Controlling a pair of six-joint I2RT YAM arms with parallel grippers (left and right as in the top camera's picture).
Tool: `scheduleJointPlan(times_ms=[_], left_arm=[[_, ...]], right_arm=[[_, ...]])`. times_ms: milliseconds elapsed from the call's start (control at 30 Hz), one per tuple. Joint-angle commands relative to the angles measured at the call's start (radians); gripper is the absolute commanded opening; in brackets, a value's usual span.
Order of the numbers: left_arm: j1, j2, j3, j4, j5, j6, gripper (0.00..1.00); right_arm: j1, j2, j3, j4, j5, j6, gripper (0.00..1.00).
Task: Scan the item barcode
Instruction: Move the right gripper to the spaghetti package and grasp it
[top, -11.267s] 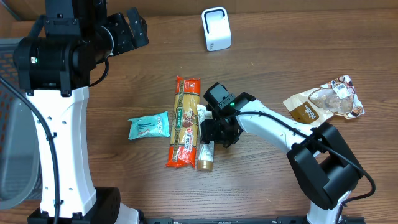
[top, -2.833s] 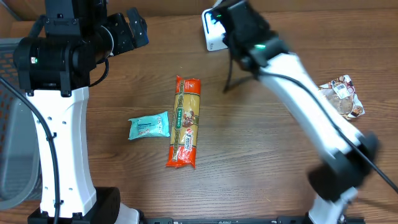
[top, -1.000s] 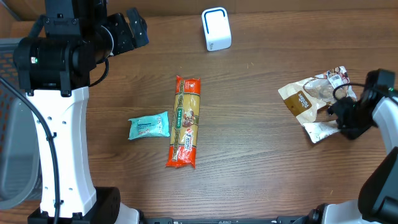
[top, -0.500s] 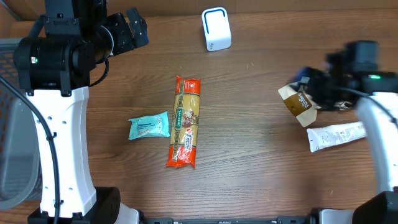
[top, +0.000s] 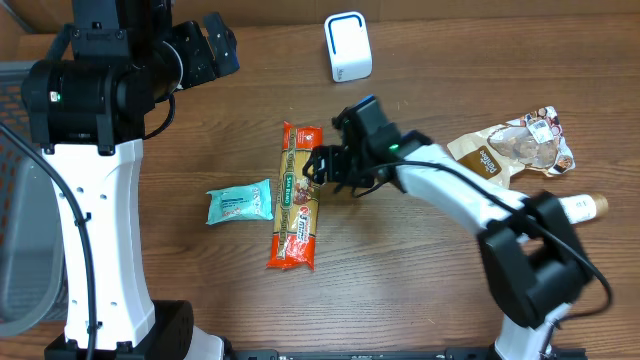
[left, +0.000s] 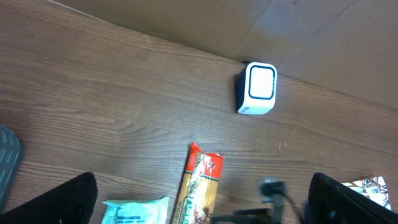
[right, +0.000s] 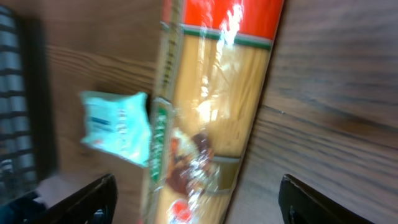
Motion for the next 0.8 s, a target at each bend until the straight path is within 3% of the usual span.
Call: scheduleJointPlan(times_ms=[0,433,500,667,767], left_arm=[[0.003,0.006,0.006,0.004,-0.006,-0.014,1.0],[0.003,0.006,0.006,0.004,-0.006,-0.014,1.0],[0.003,0.006,0.006,0.004,-0.006,-0.014,1.0],[0.003,0.006,0.006,0.004,-0.006,-0.014,0.99],[0.003,0.006,0.006,0.004,-0.006,-0.014,1.0]], right_arm=[[0.029,0.049,-0.006,0.043,0.046,0.036,0.82],[0.122,0.171,-0.006,0.095,0.091,0.214,0.69],[0.13,0.193,-0.006,0.095,0.09,0.241,0.63],[0.131,0.2,-0.006,0.093,0.088,0.259,0.25],[0.129,0.2,-0.006,0.107,0.074,0.259,0.24]])
